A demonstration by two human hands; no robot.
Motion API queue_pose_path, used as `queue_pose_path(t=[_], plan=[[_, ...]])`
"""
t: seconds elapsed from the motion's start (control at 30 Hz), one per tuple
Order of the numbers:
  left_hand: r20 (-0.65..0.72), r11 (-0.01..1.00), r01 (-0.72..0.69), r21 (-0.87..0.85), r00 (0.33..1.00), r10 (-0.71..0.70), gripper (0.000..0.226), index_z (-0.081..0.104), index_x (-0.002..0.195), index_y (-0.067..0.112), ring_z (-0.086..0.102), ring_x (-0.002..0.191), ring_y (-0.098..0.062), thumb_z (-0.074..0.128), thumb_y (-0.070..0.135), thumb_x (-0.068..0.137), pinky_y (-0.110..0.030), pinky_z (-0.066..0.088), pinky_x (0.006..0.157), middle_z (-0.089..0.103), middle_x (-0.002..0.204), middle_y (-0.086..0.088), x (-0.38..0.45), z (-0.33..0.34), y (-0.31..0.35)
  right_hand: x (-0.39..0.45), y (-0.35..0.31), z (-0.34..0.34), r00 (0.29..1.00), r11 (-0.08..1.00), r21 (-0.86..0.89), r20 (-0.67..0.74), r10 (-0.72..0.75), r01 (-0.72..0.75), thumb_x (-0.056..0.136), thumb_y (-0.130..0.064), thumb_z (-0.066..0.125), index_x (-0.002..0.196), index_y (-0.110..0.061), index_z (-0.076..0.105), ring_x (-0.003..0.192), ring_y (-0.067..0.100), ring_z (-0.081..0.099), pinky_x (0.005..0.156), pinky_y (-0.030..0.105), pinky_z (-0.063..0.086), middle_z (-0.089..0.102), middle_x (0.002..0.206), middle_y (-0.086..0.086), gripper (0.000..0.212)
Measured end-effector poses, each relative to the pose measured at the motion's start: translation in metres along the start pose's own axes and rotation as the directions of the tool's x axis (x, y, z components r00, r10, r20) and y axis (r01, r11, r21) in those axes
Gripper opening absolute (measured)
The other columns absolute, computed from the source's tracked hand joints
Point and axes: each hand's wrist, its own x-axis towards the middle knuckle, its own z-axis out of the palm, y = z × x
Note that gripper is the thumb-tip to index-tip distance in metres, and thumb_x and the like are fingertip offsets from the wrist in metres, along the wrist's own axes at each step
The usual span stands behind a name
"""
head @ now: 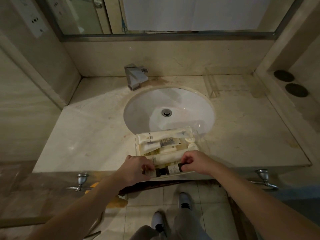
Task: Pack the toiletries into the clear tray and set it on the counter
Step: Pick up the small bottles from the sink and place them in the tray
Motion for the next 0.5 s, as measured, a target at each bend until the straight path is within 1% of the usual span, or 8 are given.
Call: queue_pose_path(t=[0.13,0.23,0.33,0.37,0.43,0.5], plan=[[-0.013,0.998,0.047,-0.033,0.999,-0.048,0.028,0.067,0.100,0.032,0.058,0.090,-0.006,0.075,0.029,0.073,-0.033,0.040,0.099,0.061,0.094,0.020,-0.0024,0.0030,-0.0019,-0.0003,0.0044,0.0046,0.998,0.994,-0.095,-0.013,-0.054,0.052,0.076,-0.014,0.075,0.101,-0.018,0.066,0.099,0.015,0.061,0.086,0.028,0.050,0.064,0.104,-0.002,0.027],[-0.018,0.997,0.062,-0.050,0.998,-0.063,0.031,0.066,0.102,0.030,0.058,0.093,-0.009,0.075,0.027,0.072,-0.034,0.043,0.098,0.061,0.098,0.016,-0.0023,0.0046,-0.0005,0.0017,0.0064,0.0069,0.992,0.980,-0.170,-0.048,-0.115,0.105,0.075,-0.012,0.075,0.099,-0.017,0.069,0.101,0.018,0.061,0.092,0.036,0.052,0.063,0.109,0.003,0.025],[-0.017,0.996,0.052,-0.078,0.998,-0.054,0.034,0.066,0.103,0.029,0.058,0.094,-0.010,0.076,0.024,0.071,-0.034,0.045,0.096,0.062,0.102,0.013,-0.0024,0.0061,-0.0005,0.0015,0.0065,0.0068,0.992,0.977,-0.182,-0.050,-0.119,0.108,0.076,-0.012,0.074,0.099,-0.017,0.070,0.100,0.017,0.060,0.092,0.035,0.051,0.062,0.110,0.003,0.023],[-0.019,0.994,0.053,-0.093,0.998,-0.055,0.034,0.066,0.104,0.028,0.058,0.094,-0.009,0.077,0.023,0.071,-0.031,0.046,0.095,0.061,0.102,0.013,-0.0027,0.0067,-0.0012,0.0009,0.0064,0.0071,0.992,0.978,-0.181,-0.045,-0.115,0.105,0.077,-0.012,0.074,0.099,-0.017,0.069,0.098,0.015,0.060,0.090,0.032,0.051,0.063,0.109,0.002,0.023],[-0.031,0.989,0.059,-0.134,0.997,-0.064,0.036,0.066,0.104,0.026,0.057,0.091,-0.007,0.079,0.021,0.071,-0.021,0.046,0.089,0.059,0.100,0.014,-0.0034,0.0073,-0.0033,-0.0001,0.0062,0.0081,0.993,0.979,-0.174,-0.034,-0.116,0.109,0.079,-0.013,0.073,0.100,-0.017,0.068,0.091,0.008,0.059,0.081,0.022,0.048,0.065,0.102,-0.003,0.023],[-0.037,0.983,0.067,-0.169,0.997,-0.074,0.038,0.067,0.105,0.024,0.055,0.089,-0.005,0.080,0.020,0.070,-0.011,0.042,0.080,0.058,0.098,0.015,-0.0033,0.0069,-0.0049,-0.0010,0.0060,0.0082,0.993,0.980,-0.164,-0.033,-0.117,0.110,0.079,-0.013,0.072,0.100,-0.017,0.069,0.084,0.004,0.056,0.075,0.018,0.044,0.063,0.095,-0.006,0.021]])
